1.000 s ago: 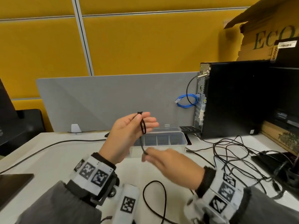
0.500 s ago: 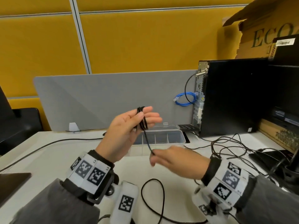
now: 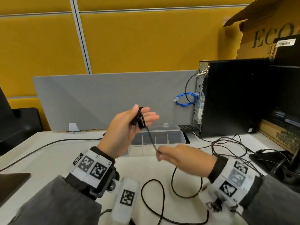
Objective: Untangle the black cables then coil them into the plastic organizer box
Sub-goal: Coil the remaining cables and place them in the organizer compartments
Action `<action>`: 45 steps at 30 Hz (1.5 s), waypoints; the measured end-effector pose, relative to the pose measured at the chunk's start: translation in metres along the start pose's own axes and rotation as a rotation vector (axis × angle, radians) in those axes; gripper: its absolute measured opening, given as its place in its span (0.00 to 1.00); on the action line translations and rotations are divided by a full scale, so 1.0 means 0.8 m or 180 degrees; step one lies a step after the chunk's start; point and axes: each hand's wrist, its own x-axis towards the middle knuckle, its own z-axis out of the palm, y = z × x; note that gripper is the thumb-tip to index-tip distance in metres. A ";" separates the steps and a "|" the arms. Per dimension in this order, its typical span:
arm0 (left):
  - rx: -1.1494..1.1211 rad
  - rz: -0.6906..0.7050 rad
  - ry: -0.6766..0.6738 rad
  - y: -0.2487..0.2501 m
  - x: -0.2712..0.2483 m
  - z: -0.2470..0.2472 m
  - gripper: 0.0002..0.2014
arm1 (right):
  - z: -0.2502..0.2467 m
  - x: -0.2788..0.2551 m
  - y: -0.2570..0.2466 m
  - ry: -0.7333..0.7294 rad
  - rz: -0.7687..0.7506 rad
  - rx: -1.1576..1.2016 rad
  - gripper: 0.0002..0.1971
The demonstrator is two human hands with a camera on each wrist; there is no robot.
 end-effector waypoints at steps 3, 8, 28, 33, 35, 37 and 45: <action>0.2516 0.0326 0.0018 -0.014 0.001 -0.004 0.26 | -0.006 0.001 -0.023 0.0427 -0.0307 0.0167 0.10; 0.2581 -0.0897 -0.1299 -0.011 -0.007 -0.016 0.19 | -0.042 0.005 0.015 0.1546 0.0084 0.0046 0.21; 0.2562 -0.0828 -0.1677 -0.017 -0.015 -0.028 0.17 | -0.038 0.001 0.038 0.1277 0.0346 0.0213 0.15; 0.0099 -0.0003 -0.0639 0.004 -0.010 0.003 0.18 | -0.005 0.000 0.015 0.0613 0.0242 -0.0470 0.12; 0.0788 0.0318 -0.0133 0.002 -0.001 0.003 0.23 | -0.001 -0.002 -0.012 0.0583 -0.0115 -0.0438 0.13; 0.2063 0.0564 -0.0006 -0.005 0.000 0.000 0.26 | -0.012 -0.002 -0.029 0.0959 -0.0277 -0.0165 0.15; 0.1158 -0.0218 -0.1091 -0.006 -0.014 -0.012 0.15 | -0.039 0.003 0.018 0.1222 0.0581 -0.0634 0.22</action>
